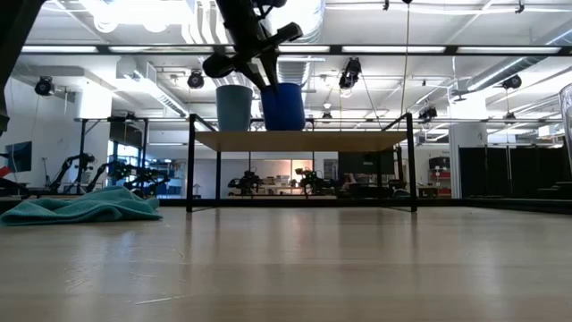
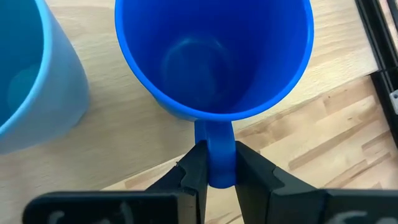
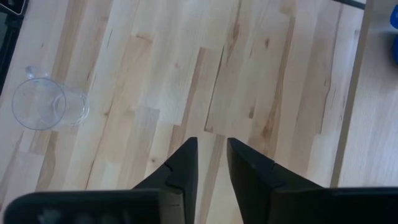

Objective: Stack small to large cups/mugs on shelf
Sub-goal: Put the blue mug on the shelf

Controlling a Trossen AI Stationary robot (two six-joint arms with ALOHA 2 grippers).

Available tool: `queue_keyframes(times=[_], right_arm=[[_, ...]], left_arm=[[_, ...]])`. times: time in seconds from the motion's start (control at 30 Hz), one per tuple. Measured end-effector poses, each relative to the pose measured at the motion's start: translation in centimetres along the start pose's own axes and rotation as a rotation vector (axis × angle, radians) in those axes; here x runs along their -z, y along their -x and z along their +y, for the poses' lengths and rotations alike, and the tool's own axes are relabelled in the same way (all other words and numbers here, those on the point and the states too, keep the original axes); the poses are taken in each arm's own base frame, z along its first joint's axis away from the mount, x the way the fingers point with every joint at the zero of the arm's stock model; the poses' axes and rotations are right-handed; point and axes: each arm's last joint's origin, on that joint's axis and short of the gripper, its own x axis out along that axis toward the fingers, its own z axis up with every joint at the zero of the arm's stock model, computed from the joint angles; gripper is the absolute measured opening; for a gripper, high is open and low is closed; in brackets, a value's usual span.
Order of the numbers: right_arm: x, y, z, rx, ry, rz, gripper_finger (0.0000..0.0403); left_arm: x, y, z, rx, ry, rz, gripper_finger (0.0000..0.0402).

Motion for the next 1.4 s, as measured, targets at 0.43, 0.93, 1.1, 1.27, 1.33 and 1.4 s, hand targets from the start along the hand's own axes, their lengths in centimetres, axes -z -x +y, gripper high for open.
queue_keyframes(times=[0.43, 0.93, 1.1, 1.27, 1.33, 1.4], right_arm=[[-0.2, 0.0, 0.0, 0.003, -0.001, -0.021, 0.0081], [-0.3, 0.0, -0.1, 0.006, 0.0, -0.036, 0.0086], [-0.4, 0.0, -0.1, 0.006, 0.0, -0.039, 0.0089], [-0.4, 0.0, -0.1, 0.006, -0.001, -0.04, 0.0085], [-0.4, 0.0, -0.1, 0.006, -0.001, -0.04, 0.0084], [-0.4, 0.0, -0.1, 0.006, 0.0, -0.04, 0.0084]], left_arm=[[-0.3, -0.1, 0.1, 0.006, -0.072, -0.011, 0.0045], [-0.4, -0.3, -0.3, 0.062, -0.141, -0.021, 0.0045], [-0.4, -0.6, -0.3, 0.086, -0.141, -0.008, 0.0045], [-0.2, -1.1, -0.1, 0.083, -0.141, 0.014, 0.0045], [-0.2, -1.1, 0.0, 0.083, -0.141, 0.014, 0.0045], [-0.2, -1.1, 0.0, 0.082, -0.151, 0.014, 0.0045]])
